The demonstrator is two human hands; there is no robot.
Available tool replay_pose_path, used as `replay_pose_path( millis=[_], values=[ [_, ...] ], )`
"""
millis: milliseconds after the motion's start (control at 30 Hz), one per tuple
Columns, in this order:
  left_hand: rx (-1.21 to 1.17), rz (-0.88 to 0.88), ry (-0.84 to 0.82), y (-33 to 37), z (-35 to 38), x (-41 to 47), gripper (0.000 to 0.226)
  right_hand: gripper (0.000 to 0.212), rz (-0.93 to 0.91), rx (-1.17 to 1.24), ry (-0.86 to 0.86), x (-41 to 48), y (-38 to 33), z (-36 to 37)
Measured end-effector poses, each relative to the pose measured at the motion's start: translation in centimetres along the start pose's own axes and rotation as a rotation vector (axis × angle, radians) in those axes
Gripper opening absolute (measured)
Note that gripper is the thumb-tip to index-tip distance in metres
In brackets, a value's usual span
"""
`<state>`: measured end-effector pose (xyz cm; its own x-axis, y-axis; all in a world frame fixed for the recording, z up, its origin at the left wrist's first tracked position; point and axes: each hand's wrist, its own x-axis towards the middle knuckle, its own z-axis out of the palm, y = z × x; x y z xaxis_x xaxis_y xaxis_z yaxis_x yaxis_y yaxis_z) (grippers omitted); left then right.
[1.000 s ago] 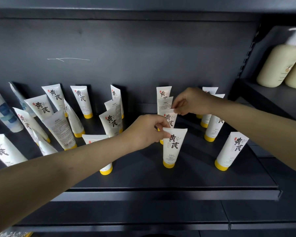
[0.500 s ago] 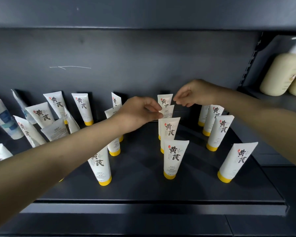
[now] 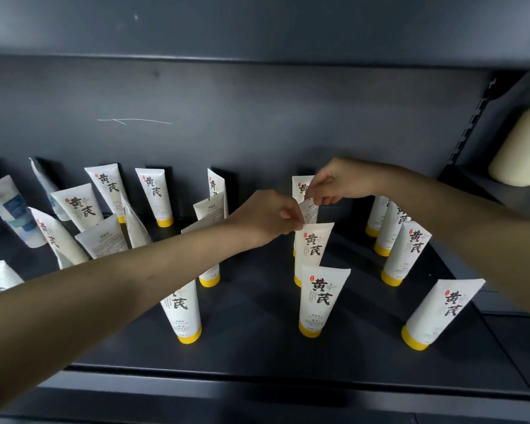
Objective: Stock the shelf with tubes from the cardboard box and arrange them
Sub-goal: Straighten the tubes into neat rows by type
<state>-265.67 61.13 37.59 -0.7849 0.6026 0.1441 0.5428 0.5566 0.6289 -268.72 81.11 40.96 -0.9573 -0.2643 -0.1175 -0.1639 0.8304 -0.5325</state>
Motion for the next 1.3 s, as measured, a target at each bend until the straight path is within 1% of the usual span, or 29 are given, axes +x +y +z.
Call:
replay_pose_path(
  millis=[233,367,433,533,600,733,800,867,933,1033,1300],
  values=[
    [-0.031,0.019,-0.015,-0.2,0.0,0.4,0.005,0.022,-0.001,-0.001,-0.005,-0.1,0.2,-0.1],
    [-0.029,0.035,-0.023,-0.5,-0.1,0.6,0.006,0.01,-0.015,0.021,0.01,0.0,0.7,-0.2],
    [-0.026,0.034,-0.023,-0.7,0.0,0.7,0.004,0.017,0.001,0.075,0.009,0.1,1.0,-0.2],
    [-0.032,0.03,-0.028,-1.0,0.1,0.9,0.007,0.028,0.047,0.124,-0.017,-0.1,1.3,-0.2],
    [-0.02,0.031,-0.027,-1.0,0.1,1.0,0.01,0.028,0.025,0.07,-0.005,0.1,1.4,-0.2],
    [0.01,0.044,-0.038,-1.0,0.2,0.8,0.014,0.015,-0.025,-0.183,0.04,0.4,1.7,-0.5],
    [-0.006,0.034,-0.057,-1.0,0.3,0.8,0.017,0.013,-0.016,-0.254,0.033,0.2,1.9,-0.4],
    [-0.012,0.022,-0.075,-1.0,0.3,0.9,0.017,0.01,-0.002,-0.238,0.039,0.1,2.1,-0.2],
    [-0.022,0.015,-0.086,-0.8,0.4,1.0,0.012,0.006,-0.008,-0.218,0.084,0.2,2.1,0.1],
    [-0.06,0.0,-0.087,-0.7,0.5,1.1,0.007,0.005,-0.046,-0.268,0.138,0.7,1.8,0.3],
    [-0.102,-0.011,-0.089,-0.9,0.7,1.3,0.015,0.009,-0.048,-0.215,0.092,1.8,1.7,0.2]
  ],
)
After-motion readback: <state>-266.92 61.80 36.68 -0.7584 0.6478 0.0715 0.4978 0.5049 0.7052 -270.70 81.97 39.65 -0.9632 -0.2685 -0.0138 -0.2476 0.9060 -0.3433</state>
